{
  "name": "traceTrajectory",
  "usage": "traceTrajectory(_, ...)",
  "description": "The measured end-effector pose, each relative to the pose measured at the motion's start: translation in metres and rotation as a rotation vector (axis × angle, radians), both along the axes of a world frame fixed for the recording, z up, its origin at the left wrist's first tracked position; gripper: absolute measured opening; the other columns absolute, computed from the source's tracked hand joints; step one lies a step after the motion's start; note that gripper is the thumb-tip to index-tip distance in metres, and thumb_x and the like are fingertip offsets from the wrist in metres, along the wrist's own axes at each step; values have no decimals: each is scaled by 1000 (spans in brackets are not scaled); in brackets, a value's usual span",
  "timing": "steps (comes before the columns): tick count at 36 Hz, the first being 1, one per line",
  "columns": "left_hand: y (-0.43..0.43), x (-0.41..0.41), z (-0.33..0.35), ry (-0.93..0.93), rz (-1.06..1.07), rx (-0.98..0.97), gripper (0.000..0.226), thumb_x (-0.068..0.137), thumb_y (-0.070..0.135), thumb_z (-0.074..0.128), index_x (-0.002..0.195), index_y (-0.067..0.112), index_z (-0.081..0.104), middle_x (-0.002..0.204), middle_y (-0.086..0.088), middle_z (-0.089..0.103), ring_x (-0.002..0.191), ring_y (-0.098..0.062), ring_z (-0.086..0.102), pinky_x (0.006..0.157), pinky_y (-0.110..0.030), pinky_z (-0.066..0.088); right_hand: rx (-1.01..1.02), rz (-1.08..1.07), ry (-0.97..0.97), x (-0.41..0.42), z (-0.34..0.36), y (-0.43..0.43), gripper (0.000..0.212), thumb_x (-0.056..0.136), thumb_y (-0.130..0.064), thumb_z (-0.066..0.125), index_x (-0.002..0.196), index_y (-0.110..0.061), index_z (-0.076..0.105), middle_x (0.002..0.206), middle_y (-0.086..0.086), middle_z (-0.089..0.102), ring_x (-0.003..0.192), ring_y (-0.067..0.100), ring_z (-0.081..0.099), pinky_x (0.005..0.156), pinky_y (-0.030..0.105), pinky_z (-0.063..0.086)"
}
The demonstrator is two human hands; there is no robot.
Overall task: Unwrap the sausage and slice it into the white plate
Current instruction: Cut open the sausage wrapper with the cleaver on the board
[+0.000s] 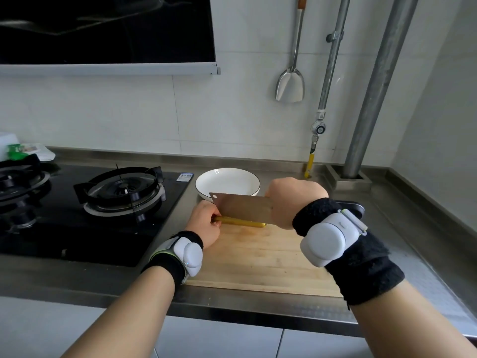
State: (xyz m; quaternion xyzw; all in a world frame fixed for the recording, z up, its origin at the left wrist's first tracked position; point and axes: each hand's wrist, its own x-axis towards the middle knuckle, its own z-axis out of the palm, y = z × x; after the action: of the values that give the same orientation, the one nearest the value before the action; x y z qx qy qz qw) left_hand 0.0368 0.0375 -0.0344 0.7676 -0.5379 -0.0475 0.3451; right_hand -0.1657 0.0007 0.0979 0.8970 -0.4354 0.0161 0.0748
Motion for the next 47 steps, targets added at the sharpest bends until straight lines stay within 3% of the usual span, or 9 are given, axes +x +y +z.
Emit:
traceTrajectory(7,1,2,4,71,38,71,10,80,-7,49,88,-4,53,101,-14,49,93,-31,52,74,-29,41,-30,29,39,12,1,0,7,81,-14,57,75,-18,59,66,-4,56,52,17,51,49,24,37)
traceTrajectory(10,2,2,3,158,50,64,18,81,-3,50,99,1,52,102,-12,54,95,-28,55,83,-35,49,-42,40,49,16,3,0,7,81,-13,58,79,-18,62,66,-4,56,54,17,52,53,26,41)
traceTrajectory(14,3,1,0,269,53,11,26,86,3,57,111,10,50,103,-4,57,93,-17,57,81,-26,43,-48,52,66,19,5,-1,13,82,-13,56,87,-19,67,67,-4,55,53,16,51,49,24,38)
traceTrajectory(19,4,3,0,288,49,-54,31,85,-2,59,101,21,48,90,0,58,77,-3,55,62,-7,35,-58,49,71,22,5,-1,12,82,-12,55,84,-20,64,68,-4,56,53,16,51,48,25,36)
traceTrajectory(30,2,8,-7,279,60,-67,38,83,5,65,95,35,46,81,12,57,72,2,55,55,-4,33,-121,75,117,25,12,-3,11,82,-13,55,83,-19,64,69,-4,56,53,17,50,46,23,33)
traceTrajectory(47,-6,16,-16,320,56,-33,48,81,8,62,103,46,43,87,8,59,79,-2,56,59,-8,34,-142,149,164,34,23,-10,13,79,-13,51,80,-19,62,71,-4,59,63,23,58,50,24,36)
